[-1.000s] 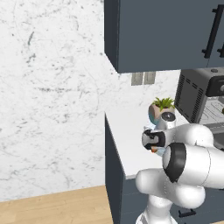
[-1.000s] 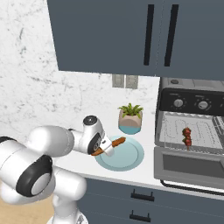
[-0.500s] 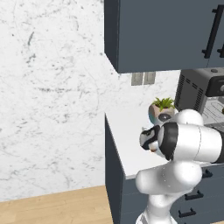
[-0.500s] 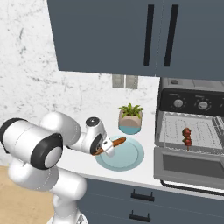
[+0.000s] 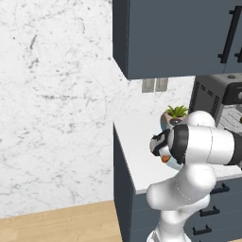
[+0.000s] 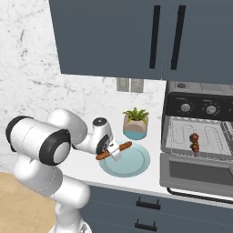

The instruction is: Pick up the kebab skewer and baguette bread, and place them inside the toaster oven. Close the toaster oven door and start by setting the timer.

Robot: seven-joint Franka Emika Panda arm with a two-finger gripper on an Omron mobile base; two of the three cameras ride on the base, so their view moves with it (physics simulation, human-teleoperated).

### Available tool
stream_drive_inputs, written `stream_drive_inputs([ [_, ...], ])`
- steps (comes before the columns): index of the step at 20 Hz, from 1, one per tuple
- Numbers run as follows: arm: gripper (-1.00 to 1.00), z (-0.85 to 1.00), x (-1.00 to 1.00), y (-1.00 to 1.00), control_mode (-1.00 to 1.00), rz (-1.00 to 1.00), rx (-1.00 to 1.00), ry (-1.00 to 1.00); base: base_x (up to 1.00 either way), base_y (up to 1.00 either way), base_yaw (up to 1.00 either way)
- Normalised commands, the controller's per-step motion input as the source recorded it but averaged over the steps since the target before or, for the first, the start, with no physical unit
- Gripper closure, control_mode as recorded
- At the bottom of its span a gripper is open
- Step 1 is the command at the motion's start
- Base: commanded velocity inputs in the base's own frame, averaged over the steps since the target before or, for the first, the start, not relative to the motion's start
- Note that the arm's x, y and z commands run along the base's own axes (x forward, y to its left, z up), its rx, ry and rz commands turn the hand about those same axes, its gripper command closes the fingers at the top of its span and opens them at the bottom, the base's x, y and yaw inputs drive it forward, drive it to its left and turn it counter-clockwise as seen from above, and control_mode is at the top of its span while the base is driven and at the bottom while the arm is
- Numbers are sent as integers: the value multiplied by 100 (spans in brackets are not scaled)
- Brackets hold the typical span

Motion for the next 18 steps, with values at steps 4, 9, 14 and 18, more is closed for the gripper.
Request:
stream_drive_inputs([
  [4,100,-2,-31,-20,-100,5,0,-5,0,0,0],
  [9,100,55,-56,-48,-100,9,2,-9,0,0,0],
  [14,100,100,-44,-53,-100,20,2,-8,0,0,0],
  [18,100,100,-55,-35,-100,23,0,0,0,0,0],
])
